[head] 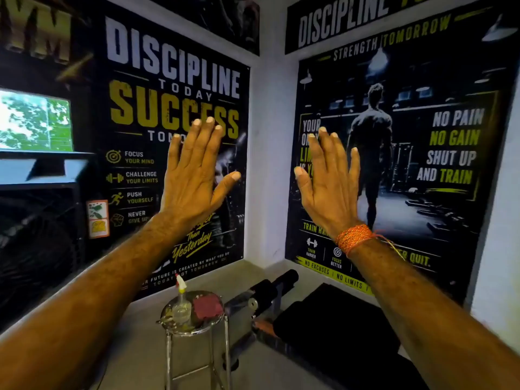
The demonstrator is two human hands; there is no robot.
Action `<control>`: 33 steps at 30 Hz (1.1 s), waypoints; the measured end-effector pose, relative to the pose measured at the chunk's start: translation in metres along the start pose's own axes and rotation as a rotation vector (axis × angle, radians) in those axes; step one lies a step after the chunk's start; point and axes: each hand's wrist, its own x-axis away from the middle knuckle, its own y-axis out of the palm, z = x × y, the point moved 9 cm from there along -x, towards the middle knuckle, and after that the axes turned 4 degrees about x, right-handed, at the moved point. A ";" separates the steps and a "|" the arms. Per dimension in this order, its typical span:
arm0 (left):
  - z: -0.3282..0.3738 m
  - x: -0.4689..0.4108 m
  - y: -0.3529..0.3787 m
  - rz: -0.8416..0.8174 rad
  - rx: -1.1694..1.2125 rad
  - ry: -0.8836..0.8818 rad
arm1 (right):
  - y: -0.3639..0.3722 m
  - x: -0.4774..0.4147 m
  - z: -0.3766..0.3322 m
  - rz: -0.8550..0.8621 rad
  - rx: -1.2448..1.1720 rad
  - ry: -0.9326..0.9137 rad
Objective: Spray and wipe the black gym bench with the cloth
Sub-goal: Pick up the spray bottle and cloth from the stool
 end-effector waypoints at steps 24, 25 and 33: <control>-0.143 0.226 0.373 -0.546 -0.106 -0.329 | 0.450 0.173 -0.047 -0.542 -0.335 -0.106; -0.151 0.240 0.386 -0.570 -0.107 -0.353 | 0.467 0.182 -0.053 -0.575 -0.348 -0.114; -0.231 0.355 0.502 -0.722 -0.027 -0.632 | 0.618 0.267 -0.089 -0.847 -0.387 -0.116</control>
